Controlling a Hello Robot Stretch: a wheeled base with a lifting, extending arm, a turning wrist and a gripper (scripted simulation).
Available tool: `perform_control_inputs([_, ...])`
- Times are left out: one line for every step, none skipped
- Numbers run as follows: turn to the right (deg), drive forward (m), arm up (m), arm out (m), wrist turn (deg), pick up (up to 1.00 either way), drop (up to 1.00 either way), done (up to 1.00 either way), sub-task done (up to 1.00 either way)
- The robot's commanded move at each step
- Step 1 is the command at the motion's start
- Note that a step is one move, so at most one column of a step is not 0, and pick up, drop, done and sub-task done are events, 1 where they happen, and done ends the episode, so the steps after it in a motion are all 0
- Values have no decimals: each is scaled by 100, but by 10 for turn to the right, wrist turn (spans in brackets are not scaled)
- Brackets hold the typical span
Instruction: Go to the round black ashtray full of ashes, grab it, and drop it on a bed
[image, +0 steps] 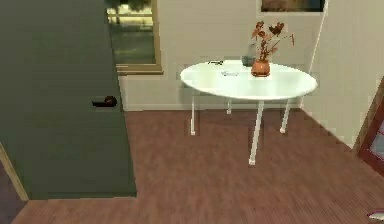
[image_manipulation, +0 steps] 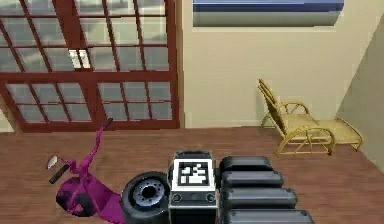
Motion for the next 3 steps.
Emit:
perform_control_inputs([-450,0,0,0,0,0,0,0,0])
perform_control_inputs([-450,0,0,0,0,0,0,0,0])
perform_control_inputs([-60,0,0,0,0,0,0,0,0])
